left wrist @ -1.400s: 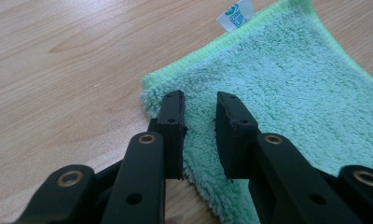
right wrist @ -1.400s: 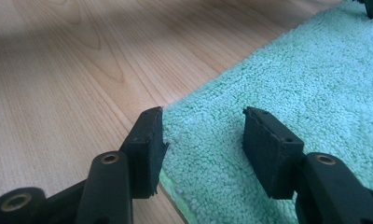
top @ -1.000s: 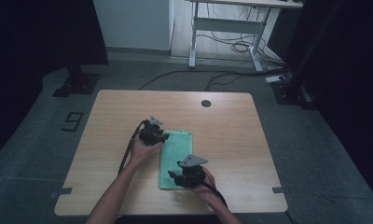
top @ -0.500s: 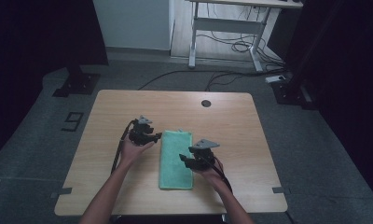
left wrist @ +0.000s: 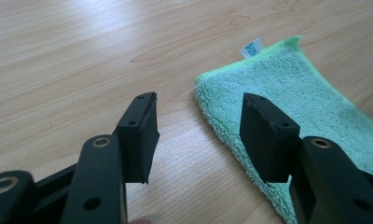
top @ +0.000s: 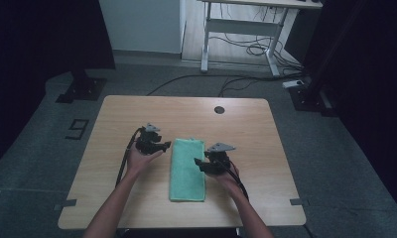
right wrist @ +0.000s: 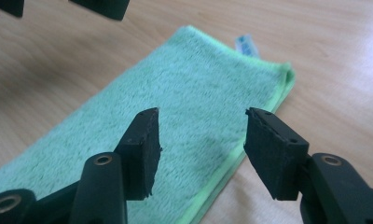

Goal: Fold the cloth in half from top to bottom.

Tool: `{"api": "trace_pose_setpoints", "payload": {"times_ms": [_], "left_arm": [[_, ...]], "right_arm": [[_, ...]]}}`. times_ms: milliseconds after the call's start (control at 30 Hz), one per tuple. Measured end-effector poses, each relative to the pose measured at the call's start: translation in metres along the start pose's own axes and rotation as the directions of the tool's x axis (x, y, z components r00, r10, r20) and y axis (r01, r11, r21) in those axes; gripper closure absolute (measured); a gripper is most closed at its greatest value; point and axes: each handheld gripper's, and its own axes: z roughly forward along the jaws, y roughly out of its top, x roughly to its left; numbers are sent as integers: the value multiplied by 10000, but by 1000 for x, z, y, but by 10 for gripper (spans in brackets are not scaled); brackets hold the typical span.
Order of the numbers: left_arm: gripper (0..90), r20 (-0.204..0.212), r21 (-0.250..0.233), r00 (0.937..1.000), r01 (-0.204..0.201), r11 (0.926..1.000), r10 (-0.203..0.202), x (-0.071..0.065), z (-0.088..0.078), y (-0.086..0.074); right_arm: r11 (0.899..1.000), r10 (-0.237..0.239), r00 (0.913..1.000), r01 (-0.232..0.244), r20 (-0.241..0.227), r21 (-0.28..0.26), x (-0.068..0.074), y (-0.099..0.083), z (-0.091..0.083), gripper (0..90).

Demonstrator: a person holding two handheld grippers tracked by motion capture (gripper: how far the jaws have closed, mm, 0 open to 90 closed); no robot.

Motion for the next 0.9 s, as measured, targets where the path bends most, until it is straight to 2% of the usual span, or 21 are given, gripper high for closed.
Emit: {"api": "trace_pose_setpoints", "payload": {"times_ms": [200, 533, 900], "left_arm": [[489, 59, -41, 9998, 181, 9998, -181, 2, 4, -1], [530, 18, 146, 10000, -49, 9999, 49, -2, 14, 3], [552, 40, 330, 10000, -51, 9994, 50, -2, 22, 7]], "right_arm": [[9999, 96, 9999, -95, 125, -34, -9, 10, 3, 449], [9999, 166, 9995, -165, 271, -50, -23, 19, 11, 483], [9980, 630, 9971, -631, 420, 9, -40, 14, 22, 509]]}}
